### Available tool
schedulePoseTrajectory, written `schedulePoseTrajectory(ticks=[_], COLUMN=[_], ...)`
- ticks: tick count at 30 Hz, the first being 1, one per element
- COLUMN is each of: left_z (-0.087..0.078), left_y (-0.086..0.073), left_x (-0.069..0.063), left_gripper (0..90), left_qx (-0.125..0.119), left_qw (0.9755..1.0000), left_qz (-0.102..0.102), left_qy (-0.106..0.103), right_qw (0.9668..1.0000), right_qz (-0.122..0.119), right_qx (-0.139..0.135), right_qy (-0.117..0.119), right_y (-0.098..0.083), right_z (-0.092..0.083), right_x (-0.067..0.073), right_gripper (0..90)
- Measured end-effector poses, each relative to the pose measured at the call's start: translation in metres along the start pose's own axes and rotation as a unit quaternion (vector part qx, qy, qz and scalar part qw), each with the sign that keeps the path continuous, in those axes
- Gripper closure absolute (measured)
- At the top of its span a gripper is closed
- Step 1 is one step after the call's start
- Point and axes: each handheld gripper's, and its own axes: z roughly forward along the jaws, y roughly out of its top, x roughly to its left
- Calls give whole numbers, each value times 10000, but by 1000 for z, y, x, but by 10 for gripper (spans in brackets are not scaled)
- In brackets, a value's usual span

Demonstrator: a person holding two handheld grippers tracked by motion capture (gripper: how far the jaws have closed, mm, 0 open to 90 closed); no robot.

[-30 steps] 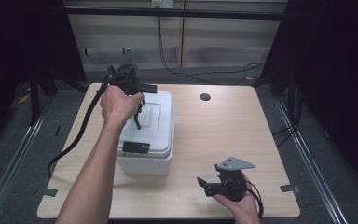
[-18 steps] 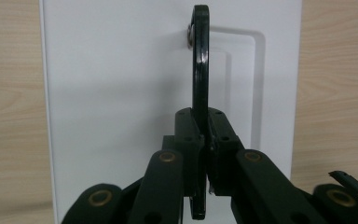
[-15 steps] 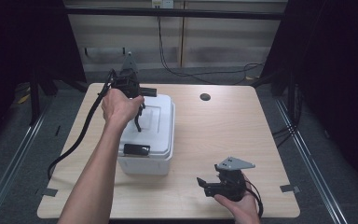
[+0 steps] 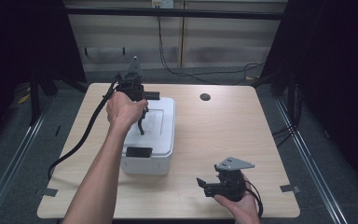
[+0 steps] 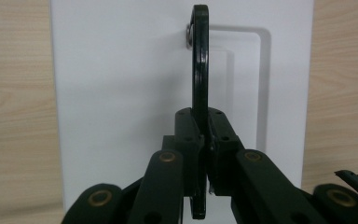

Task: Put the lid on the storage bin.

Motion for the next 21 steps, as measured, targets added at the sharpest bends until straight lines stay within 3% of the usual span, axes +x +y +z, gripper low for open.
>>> schedulePoseTrajectory(ticks=[21], left_z=[8], left_y=[1], left_x=[-6], left_gripper=[847], left_qx=[78], left_qw=[9998], left_qz=[88], left_qy=[170], right_qw=[10000], right_qz=[-6], right_qx=[-10], right_qy=[2], right_y=[0], right_z=[0], right_x=[0], right_gripper=[187])
